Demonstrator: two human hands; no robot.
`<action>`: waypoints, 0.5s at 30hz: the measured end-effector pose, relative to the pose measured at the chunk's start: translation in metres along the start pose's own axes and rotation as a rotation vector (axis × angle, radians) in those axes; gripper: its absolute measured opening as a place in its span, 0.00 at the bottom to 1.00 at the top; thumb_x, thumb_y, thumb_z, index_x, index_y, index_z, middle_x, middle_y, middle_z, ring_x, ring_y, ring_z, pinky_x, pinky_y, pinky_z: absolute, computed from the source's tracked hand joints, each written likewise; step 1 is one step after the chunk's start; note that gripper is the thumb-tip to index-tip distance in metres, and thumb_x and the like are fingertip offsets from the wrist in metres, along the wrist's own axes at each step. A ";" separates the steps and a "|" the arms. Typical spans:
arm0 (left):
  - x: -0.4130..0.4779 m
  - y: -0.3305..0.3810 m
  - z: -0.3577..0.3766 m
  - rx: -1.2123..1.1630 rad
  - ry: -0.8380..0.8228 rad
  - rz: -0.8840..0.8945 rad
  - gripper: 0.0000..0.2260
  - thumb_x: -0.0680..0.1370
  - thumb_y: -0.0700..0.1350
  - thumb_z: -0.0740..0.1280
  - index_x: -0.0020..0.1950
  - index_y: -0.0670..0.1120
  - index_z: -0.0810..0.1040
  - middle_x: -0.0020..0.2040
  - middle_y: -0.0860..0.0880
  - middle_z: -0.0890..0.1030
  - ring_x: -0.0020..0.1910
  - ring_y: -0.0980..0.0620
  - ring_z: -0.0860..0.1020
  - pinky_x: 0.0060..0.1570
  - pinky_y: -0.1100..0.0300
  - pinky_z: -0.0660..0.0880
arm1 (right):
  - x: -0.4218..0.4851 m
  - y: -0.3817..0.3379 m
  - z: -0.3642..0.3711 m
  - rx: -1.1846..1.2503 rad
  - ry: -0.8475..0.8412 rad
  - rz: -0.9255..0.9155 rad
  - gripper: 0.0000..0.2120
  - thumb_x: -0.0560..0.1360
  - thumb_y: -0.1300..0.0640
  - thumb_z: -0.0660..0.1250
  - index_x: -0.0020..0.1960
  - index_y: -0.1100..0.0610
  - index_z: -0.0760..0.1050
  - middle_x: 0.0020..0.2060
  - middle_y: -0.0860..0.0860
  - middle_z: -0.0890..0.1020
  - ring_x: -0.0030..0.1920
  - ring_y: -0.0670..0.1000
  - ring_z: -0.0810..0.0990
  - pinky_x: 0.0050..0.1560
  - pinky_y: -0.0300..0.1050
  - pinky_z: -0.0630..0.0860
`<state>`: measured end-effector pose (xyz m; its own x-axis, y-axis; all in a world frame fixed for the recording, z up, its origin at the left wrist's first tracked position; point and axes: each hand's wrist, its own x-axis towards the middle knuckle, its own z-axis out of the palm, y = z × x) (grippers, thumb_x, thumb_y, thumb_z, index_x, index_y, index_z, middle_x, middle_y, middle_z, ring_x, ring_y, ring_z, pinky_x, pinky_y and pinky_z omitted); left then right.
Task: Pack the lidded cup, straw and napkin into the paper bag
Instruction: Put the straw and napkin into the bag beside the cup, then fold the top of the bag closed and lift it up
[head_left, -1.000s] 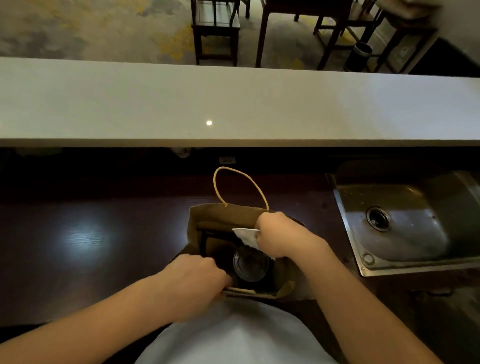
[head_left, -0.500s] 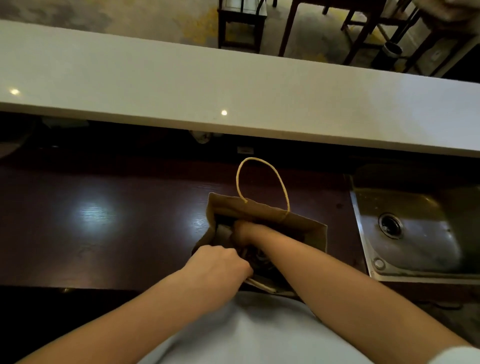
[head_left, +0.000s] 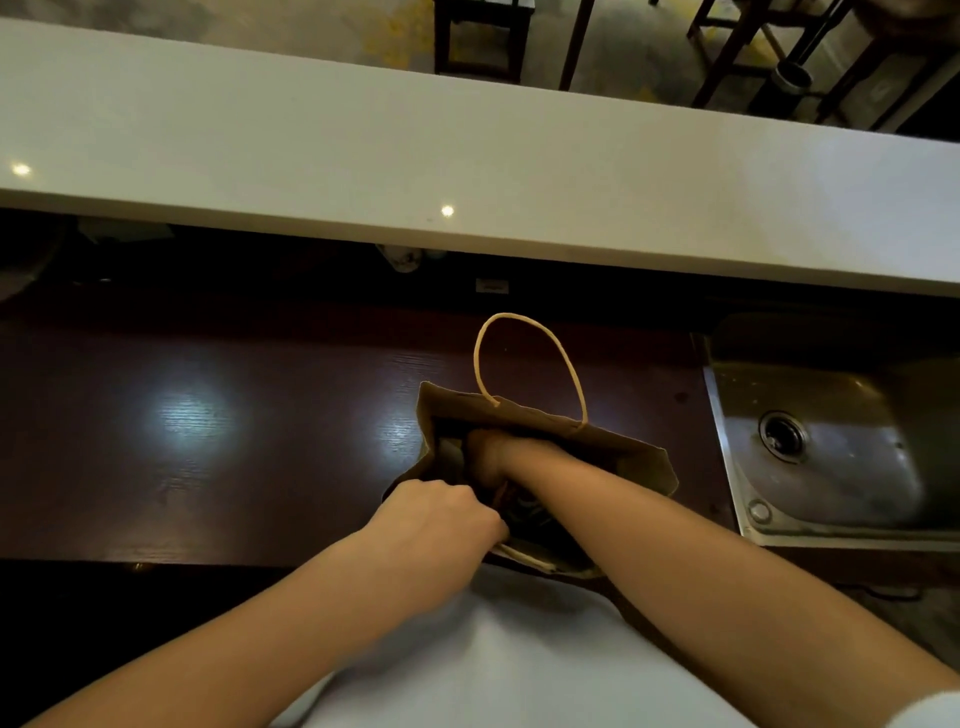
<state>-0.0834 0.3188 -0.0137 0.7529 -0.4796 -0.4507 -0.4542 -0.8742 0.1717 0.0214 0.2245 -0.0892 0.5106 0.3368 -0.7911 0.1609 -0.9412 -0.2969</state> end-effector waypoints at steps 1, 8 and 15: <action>0.000 0.000 0.000 -0.001 0.005 0.003 0.15 0.78 0.40 0.61 0.60 0.56 0.77 0.52 0.47 0.82 0.49 0.43 0.81 0.42 0.50 0.76 | -0.009 -0.001 -0.005 -0.048 -0.043 -0.032 0.14 0.78 0.61 0.63 0.63 0.60 0.75 0.59 0.60 0.80 0.48 0.57 0.79 0.42 0.45 0.72; 0.003 -0.004 -0.002 -0.006 0.014 0.000 0.14 0.79 0.41 0.62 0.61 0.55 0.76 0.52 0.48 0.82 0.47 0.44 0.81 0.41 0.52 0.76 | -0.132 0.031 -0.051 0.088 0.196 -0.271 0.12 0.79 0.53 0.63 0.60 0.47 0.79 0.54 0.42 0.83 0.53 0.43 0.80 0.57 0.44 0.77; -0.003 -0.016 -0.016 -0.223 0.077 0.127 0.13 0.79 0.47 0.63 0.62 0.59 0.75 0.54 0.54 0.81 0.54 0.50 0.79 0.50 0.49 0.79 | -0.204 0.096 0.010 0.621 0.816 -0.010 0.08 0.76 0.59 0.68 0.49 0.46 0.80 0.36 0.46 0.84 0.36 0.44 0.82 0.38 0.38 0.80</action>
<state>-0.0707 0.3326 -0.0008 0.7344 -0.5835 -0.3467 -0.4379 -0.7976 0.4148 -0.0755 0.0658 0.0385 0.9681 0.0073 -0.2505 -0.1785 -0.6817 -0.7095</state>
